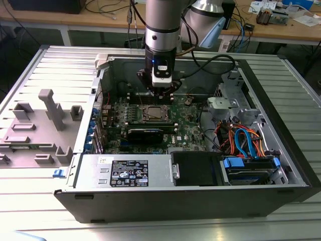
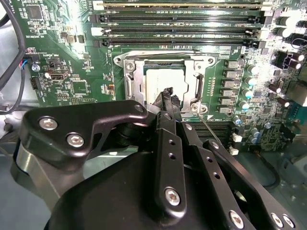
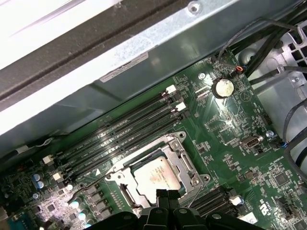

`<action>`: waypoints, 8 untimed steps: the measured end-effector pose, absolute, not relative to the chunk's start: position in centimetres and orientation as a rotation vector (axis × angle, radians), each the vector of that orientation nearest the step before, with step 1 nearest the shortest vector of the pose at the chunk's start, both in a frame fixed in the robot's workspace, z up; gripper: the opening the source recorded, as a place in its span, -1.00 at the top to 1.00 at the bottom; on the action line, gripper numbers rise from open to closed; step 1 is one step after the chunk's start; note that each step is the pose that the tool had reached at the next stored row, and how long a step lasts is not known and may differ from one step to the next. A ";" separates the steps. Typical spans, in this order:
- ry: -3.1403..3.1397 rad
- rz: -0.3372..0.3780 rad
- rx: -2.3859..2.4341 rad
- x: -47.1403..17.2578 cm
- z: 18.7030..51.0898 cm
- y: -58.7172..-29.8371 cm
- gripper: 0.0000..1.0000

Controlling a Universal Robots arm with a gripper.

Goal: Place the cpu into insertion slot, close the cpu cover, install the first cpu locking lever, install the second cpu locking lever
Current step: 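Install the first cpu locking lever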

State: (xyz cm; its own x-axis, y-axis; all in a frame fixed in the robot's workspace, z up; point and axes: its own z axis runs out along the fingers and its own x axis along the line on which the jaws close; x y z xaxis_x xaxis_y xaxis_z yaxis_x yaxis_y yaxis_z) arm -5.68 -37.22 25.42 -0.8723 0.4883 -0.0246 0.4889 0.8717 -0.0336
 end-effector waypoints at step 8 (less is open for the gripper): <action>3.037 -0.060 0.734 -5.7 25.4 -37.2 0.79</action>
